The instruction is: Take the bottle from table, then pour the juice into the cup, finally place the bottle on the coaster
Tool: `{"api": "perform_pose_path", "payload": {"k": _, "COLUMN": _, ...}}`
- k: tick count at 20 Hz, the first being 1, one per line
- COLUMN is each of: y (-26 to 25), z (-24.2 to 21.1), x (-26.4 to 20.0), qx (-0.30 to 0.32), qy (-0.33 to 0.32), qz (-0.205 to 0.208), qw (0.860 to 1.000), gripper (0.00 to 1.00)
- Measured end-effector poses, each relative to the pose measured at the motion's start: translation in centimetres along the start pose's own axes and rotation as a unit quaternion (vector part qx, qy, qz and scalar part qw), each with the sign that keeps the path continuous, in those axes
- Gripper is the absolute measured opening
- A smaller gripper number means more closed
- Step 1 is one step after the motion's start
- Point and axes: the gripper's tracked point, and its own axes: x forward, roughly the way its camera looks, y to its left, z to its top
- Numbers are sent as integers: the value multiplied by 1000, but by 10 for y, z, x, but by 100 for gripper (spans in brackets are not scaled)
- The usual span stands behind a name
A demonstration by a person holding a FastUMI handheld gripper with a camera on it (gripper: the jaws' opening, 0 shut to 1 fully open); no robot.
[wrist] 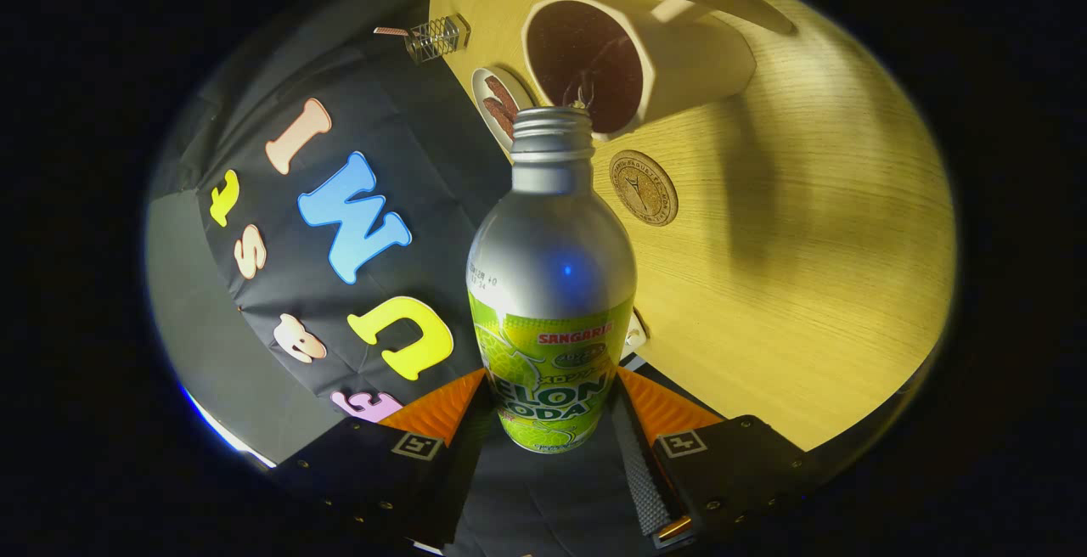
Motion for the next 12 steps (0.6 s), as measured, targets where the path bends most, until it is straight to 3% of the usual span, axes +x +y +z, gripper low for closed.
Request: {"api": "perform_pose_path", "payload": {"k": 12, "y": 19, "z": -9, "x": -1, "qx": 43, "qy": 7, "qz": 6, "qw": 999, "gripper": 77}}
